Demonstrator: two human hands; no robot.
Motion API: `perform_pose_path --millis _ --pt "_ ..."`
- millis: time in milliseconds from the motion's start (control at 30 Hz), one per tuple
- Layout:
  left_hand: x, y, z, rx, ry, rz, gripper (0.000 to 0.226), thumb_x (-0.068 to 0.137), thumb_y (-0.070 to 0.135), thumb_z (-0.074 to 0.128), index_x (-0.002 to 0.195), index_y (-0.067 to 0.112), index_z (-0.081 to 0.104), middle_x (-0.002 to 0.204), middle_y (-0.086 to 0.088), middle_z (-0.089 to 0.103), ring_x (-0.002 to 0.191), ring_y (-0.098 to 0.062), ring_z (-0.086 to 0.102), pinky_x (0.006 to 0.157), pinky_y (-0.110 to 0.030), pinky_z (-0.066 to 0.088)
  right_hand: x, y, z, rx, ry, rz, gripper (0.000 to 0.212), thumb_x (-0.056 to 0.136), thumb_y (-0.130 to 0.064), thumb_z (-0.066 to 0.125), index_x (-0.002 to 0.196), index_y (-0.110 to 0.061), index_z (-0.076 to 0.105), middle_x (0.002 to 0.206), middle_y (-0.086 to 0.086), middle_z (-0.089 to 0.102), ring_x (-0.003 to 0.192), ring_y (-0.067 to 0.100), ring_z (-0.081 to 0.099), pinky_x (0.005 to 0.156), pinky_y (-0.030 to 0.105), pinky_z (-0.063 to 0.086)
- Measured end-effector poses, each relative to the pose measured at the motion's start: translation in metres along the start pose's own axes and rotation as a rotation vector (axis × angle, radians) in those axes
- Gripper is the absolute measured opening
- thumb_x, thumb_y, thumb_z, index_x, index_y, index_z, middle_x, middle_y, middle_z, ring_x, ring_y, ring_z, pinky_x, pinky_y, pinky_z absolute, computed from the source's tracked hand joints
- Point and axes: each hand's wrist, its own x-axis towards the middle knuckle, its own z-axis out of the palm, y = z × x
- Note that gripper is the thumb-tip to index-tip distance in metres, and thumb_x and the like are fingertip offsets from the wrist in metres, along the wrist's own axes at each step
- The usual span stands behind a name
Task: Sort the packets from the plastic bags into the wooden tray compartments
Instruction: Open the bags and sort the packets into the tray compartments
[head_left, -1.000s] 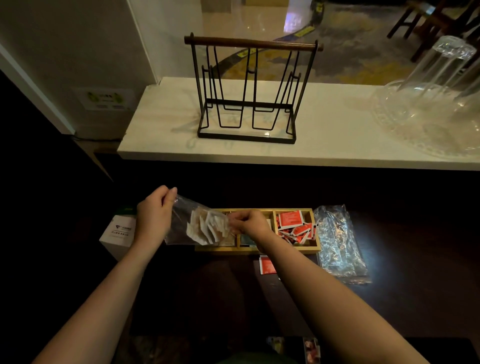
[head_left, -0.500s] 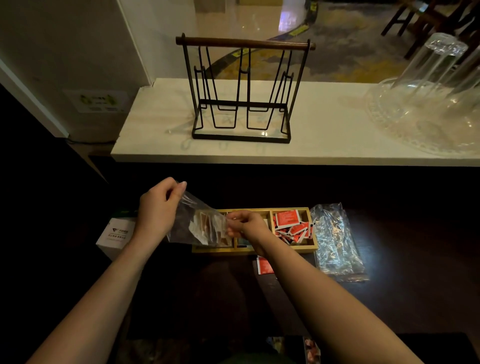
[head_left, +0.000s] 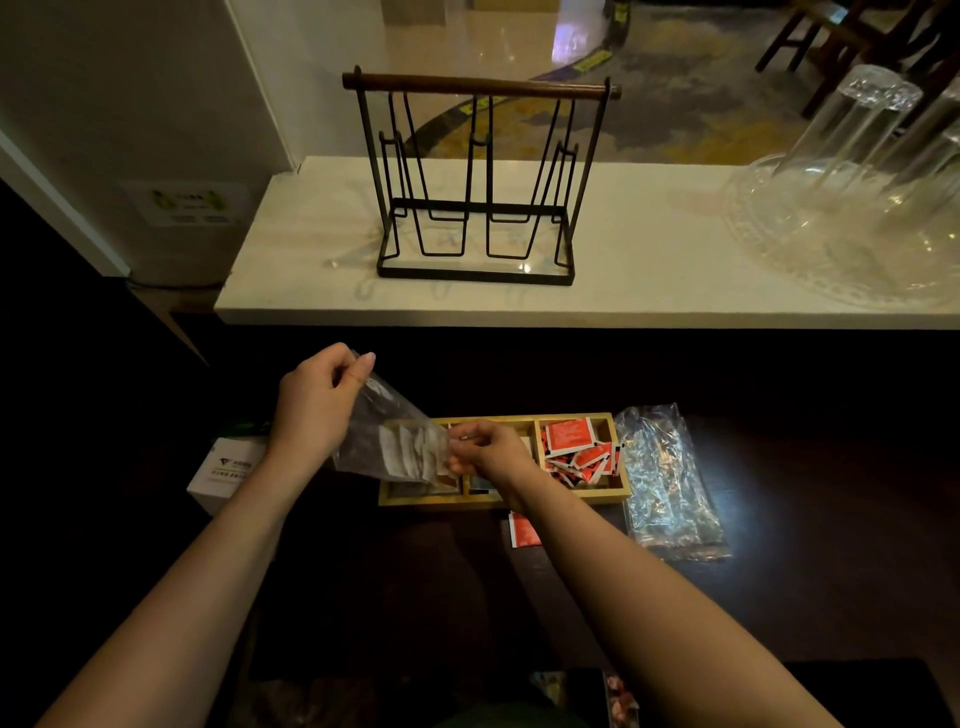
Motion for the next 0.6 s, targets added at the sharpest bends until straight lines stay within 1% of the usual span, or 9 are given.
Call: perform_pose_path --millis 133,233,300,333,367,433,467,533,600 --pt "-0.005 0.006 -0.004 -0.032 -0.015 0.018 0.038 0.095 0.029 0.052 0.068 0.001 0.049 0.058 -0.008 0.046 0.054 -0.015 0.042 0.051 -0.031 0.031 -0.002 -0.002 0.000 0.000 -0.008 -0.009 0.022 0.092 0.000 0.050 0.113 0.002 0.056 0.089 0.006 0.060 0.075 0.014 0.063 0.067 0.018 0.057" --pt "-0.007 0.013 -0.009 -0.036 -0.013 0.044 0.038 0.094 0.028 0.052 0.067 0.002 0.048 0.057 -0.007 0.043 0.053 -0.014 0.041 0.051 -0.030 0.030 -0.002 -0.004 0.005 0.011 -0.009 -0.015 0.016 0.092 0.001 0.050 0.103 -0.005 0.059 0.087 0.008 0.060 0.071 0.014 0.063 0.066 0.018 0.057" --pt "-0.006 0.016 -0.010 -0.033 -0.008 0.064 0.039 0.094 0.029 0.053 0.066 0.002 0.047 0.056 -0.005 0.042 0.052 -0.012 0.040 0.051 -0.027 0.030 -0.002 -0.004 0.009 0.018 -0.004 -0.016 0.015 0.091 0.002 0.051 0.098 -0.009 0.060 0.086 0.009 0.060 0.069 0.014 0.063 0.065 0.018 0.057" --pt "-0.006 0.017 -0.010 -0.028 -0.008 0.070 0.039 0.094 0.029 0.053 0.066 0.003 0.047 0.055 -0.005 0.042 0.051 -0.010 0.039 0.050 -0.023 0.030 -0.002 -0.004 0.010 0.021 0.000 -0.016 0.015 0.091 0.002 0.052 0.097 -0.009 0.060 0.085 0.010 0.061 0.067 0.013 0.063 0.065 0.018 0.057" --pt "-0.006 0.018 -0.011 -0.022 -0.007 0.072 0.039 0.093 0.029 0.053 0.066 0.003 0.047 0.054 -0.003 0.041 0.050 -0.009 0.039 0.048 -0.018 0.028 -0.002 -0.004 0.011 0.022 0.005 -0.016 0.015 0.091 0.002 0.052 0.098 -0.008 0.061 0.084 0.010 0.061 0.066 0.013 0.063 0.064 0.018 0.057" --pt "-0.006 0.019 -0.011 -0.019 -0.002 0.066 0.038 0.093 0.028 0.054 0.065 0.003 0.047 0.054 -0.002 0.040 0.050 -0.009 0.039 0.047 -0.017 0.029 -0.003 -0.002 0.011 0.014 0.018 -0.023 0.015 0.091 0.001 0.052 0.101 -0.006 0.060 0.081 0.008 0.062 0.065 0.013 0.063 0.065 0.020 0.057" --pt "-0.005 0.019 -0.012 -0.011 -0.002 0.057 0.038 0.093 0.029 0.054 0.066 0.002 0.048 0.054 -0.002 0.040 0.050 -0.010 0.039 0.047 -0.018 0.028 -0.004 -0.002 0.011 0.004 0.018 -0.024 0.015 0.092 0.001 0.051 0.102 -0.005 0.060 0.080 0.008 0.062 0.065 0.013 0.063 0.067 0.022 0.058" --pt "-0.007 0.018 -0.013 0.007 -0.008 0.039 0.039 0.093 0.030 0.053 0.067 0.001 0.048 0.055 -0.002 0.040 0.052 -0.012 0.039 0.050 -0.027 0.030 -0.007 -0.001 0.010 0.009 0.018 -0.021 0.016 0.092 0.000 0.052 0.104 -0.005 0.061 0.082 0.009 0.063 0.066 0.014 0.064 0.069 0.025 0.058" --pt "-0.007 0.018 -0.013 -0.002 -0.011 0.039 0.039 0.093 0.030 0.054 0.067 0.002 0.047 0.055 -0.002 0.039 0.052 -0.014 0.038 0.051 -0.031 0.029 -0.009 -0.001 0.006 0.041 0.022 -0.025 0.016 0.092 -0.001 0.052 0.104 -0.007 0.061 0.084 0.008 0.064 0.068 0.014 0.064 0.070 0.024 0.058"
